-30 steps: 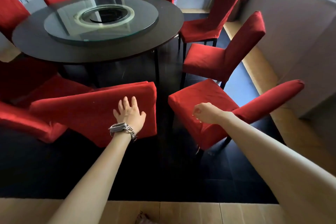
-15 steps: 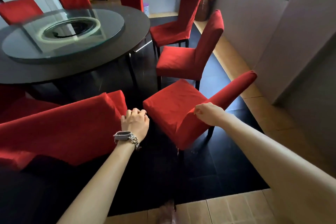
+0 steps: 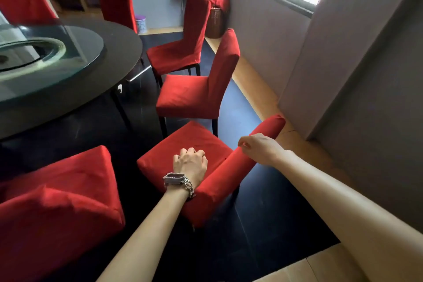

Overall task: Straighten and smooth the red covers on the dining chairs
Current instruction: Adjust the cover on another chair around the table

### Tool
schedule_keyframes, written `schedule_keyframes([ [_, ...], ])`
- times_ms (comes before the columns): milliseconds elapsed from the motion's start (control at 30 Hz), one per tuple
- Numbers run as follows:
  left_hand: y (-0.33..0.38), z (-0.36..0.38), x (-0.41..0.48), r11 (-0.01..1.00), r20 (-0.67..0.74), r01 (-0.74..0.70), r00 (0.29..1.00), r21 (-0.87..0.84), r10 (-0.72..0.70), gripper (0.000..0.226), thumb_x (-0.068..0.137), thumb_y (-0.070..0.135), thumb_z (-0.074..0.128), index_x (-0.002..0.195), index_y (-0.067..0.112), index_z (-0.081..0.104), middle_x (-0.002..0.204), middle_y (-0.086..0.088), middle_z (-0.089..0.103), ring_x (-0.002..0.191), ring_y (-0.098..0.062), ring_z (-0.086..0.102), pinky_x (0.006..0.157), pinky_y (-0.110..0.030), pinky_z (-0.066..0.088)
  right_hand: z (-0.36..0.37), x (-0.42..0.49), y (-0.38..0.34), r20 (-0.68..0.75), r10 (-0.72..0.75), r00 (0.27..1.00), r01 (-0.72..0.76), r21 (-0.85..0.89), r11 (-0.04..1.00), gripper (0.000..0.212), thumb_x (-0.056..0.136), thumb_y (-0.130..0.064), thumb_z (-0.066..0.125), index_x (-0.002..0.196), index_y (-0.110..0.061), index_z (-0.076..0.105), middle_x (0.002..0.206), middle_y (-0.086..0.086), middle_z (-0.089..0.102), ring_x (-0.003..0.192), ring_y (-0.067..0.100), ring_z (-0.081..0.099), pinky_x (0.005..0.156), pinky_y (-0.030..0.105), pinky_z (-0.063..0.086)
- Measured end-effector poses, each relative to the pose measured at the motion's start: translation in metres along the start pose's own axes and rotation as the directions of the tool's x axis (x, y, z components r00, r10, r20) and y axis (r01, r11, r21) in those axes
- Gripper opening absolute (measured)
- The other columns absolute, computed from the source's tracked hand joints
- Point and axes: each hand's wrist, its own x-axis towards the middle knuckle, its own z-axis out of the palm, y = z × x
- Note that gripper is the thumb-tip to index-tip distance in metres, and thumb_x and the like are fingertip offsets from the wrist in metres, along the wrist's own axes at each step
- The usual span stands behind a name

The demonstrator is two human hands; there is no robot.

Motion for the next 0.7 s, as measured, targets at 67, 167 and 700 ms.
schedule_keyframes([
  [67, 0.017, 0.001, 0.026, 1.0, 0.015, -0.023, 1.0, 0.009, 0.023, 0.035, 0.1, 0.034, 0.032, 0.119, 0.023, 0.06, 0.123, -0.002, 0.057, 0.117, -0.024, 0.046, 0.094, -0.036, 0.035, -0.012, 0.017, 0.015, -0.016, 0.022, 1.0, -0.022, 0.017, 1.0, 0.033, 0.099, -0.022, 0.038, 0.123, -0.022, 0.06, 0.121, 0.009, 0.061, 0.108, 0.027, 0.058, 0.086, 0.03, 0.043],
  [167, 0.041, 0.005, 0.058, 0.998, 0.046, -0.049, 0.998, 0.03, 0.048, 0.036, 0.1, 0.034, 0.033, 0.122, 0.023, 0.059, 0.125, -0.004, 0.056, 0.119, -0.025, 0.045, 0.095, -0.037, 0.034, -0.022, 0.036, 0.036, -0.021, 0.049, 0.999, -0.048, 0.034, 0.998, 0.032, 0.099, -0.022, 0.039, 0.123, -0.023, 0.059, 0.118, 0.012, 0.06, 0.104, 0.028, 0.059, 0.081, 0.027, 0.04],
  [700, 0.105, 0.051, 0.107, 0.988, 0.169, 0.141, 0.974, 0.064, -0.15, 0.039, 0.099, 0.041, 0.032, 0.128, 0.024, 0.052, 0.126, -0.006, 0.056, 0.121, -0.028, 0.046, 0.096, -0.04, 0.034, -0.031, 0.106, 0.143, 0.069, -0.038, 0.997, 0.049, -0.156, 0.986, 0.032, 0.094, -0.02, 0.04, 0.116, -0.025, 0.062, 0.119, 0.003, 0.057, 0.111, 0.024, 0.055, 0.079, 0.027, 0.034],
])
